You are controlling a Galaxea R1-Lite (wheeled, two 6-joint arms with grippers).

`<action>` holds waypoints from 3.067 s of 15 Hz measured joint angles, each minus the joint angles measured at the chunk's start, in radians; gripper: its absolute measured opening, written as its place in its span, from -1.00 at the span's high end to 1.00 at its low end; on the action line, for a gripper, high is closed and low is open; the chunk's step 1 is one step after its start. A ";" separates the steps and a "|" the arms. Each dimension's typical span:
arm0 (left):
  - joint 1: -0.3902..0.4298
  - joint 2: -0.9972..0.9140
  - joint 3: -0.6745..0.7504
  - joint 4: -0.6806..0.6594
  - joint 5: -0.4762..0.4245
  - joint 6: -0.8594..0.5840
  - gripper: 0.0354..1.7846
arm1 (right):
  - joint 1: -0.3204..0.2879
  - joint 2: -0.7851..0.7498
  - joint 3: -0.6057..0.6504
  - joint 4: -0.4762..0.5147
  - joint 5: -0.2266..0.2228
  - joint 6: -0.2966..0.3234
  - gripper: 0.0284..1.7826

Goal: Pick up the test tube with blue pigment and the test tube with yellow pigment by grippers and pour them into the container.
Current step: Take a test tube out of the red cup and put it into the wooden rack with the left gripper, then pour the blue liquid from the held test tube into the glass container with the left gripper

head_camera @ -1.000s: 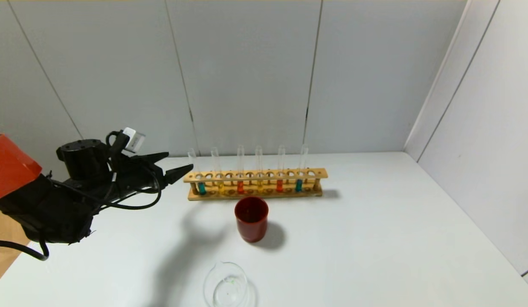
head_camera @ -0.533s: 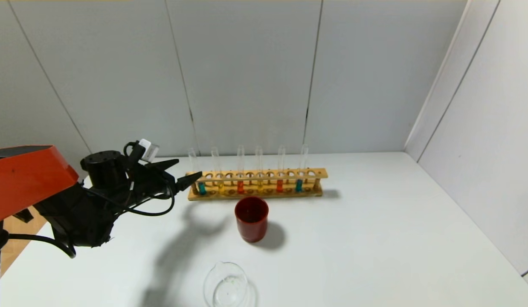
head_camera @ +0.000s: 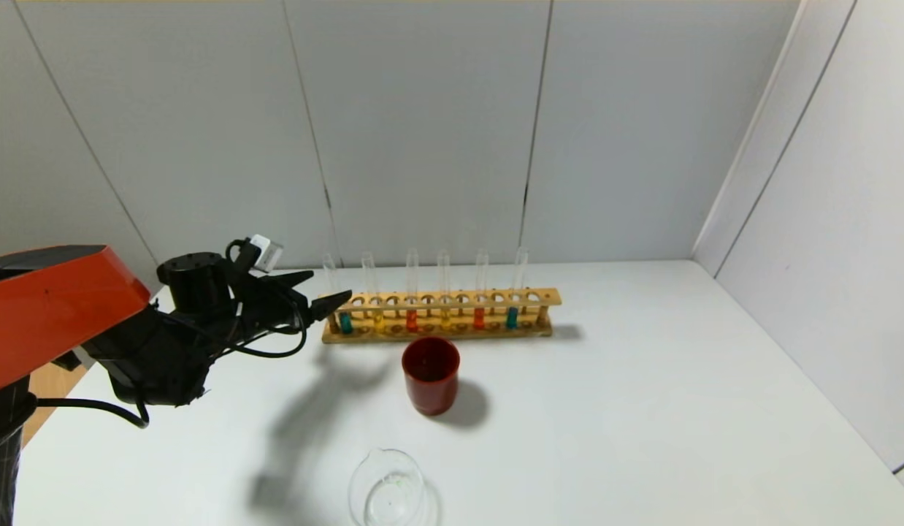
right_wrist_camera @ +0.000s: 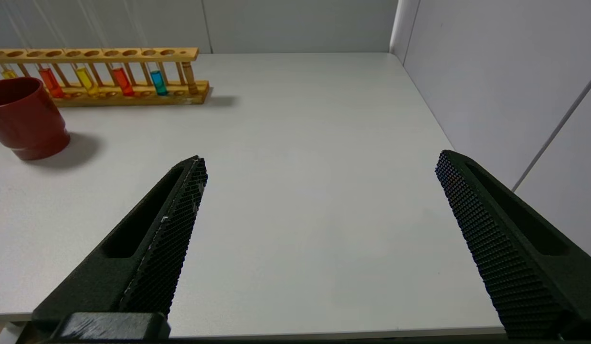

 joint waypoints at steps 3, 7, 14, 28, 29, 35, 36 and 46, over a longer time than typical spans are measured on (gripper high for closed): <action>-0.001 0.003 -0.031 0.033 0.000 -0.002 -0.96 | 0.000 0.000 0.000 0.000 0.000 0.000 -0.96; -0.001 0.007 -0.074 0.096 -0.001 -0.002 -0.96 | 0.000 0.000 0.000 0.000 0.000 0.000 -0.96; -0.008 0.030 -0.126 0.103 0.000 -0.002 -0.95 | 0.000 0.000 0.000 0.000 0.000 0.000 -0.96; -0.026 0.035 -0.123 0.094 0.001 -0.003 0.68 | 0.000 0.000 0.000 0.000 0.000 0.000 -0.96; -0.026 0.033 -0.123 0.095 0.002 -0.003 0.68 | 0.000 0.000 0.000 0.000 0.000 0.000 -0.96; -0.026 -0.016 -0.130 0.102 0.003 -0.003 0.68 | 0.000 0.000 0.000 0.000 0.000 0.000 -0.96; -0.028 -0.037 -0.131 0.104 0.004 -0.003 0.68 | 0.000 0.000 0.000 0.000 0.000 0.000 -0.96; -0.028 -0.453 -0.070 0.280 0.006 -0.001 0.68 | 0.000 0.000 0.000 0.000 0.000 0.000 -0.96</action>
